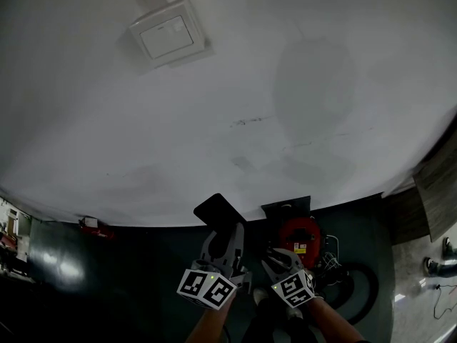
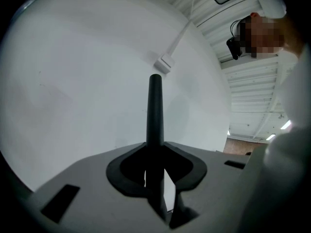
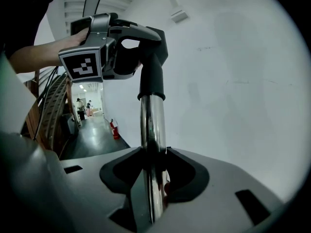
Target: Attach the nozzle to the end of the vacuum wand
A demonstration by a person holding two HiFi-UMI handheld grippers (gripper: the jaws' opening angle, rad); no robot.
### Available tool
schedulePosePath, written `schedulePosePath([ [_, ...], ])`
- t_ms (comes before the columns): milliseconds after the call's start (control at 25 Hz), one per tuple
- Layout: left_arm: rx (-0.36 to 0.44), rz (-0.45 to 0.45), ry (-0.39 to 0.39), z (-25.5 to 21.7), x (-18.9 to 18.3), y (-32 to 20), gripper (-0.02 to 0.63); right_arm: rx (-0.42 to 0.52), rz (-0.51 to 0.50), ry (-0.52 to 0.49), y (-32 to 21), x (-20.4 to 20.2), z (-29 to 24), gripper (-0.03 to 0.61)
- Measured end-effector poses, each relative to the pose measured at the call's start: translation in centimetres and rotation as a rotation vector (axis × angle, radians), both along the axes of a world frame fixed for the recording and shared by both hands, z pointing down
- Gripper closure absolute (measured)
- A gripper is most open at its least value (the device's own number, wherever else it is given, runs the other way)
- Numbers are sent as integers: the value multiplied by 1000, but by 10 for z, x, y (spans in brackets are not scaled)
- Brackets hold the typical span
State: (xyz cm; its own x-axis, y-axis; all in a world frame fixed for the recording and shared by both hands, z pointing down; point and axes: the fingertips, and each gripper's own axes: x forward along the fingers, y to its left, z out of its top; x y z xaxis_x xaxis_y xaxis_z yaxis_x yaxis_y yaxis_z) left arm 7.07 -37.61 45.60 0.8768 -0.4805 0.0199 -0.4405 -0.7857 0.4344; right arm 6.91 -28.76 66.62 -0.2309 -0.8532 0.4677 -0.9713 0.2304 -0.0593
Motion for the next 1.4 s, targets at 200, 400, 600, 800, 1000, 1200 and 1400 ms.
schedulePosePath([
  [200,64,20,-31,-5,3,12,531,-8,13,-7,-1,2,0,421],
  [400,-17,11,27,3,-3,-3,531,-2,6,4,1,-1,0,422],
  [600,52,33,2,-3,1,10,531,-14,18,-19,-1,1,3,420],
  [800,53,27,27,0,1,6,531,-15,18,-16,-3,2,2,420],
  [1000,-74,-12,143,8,-13,-7,531,-4,28,-18,-1,9,0,420],
  [1200,-30,36,93,5,3,-2,531,-6,19,13,-3,18,-2,423],
  [1400,42,88,19,3,20,7,531,-13,1,18,-3,12,1,423],
])
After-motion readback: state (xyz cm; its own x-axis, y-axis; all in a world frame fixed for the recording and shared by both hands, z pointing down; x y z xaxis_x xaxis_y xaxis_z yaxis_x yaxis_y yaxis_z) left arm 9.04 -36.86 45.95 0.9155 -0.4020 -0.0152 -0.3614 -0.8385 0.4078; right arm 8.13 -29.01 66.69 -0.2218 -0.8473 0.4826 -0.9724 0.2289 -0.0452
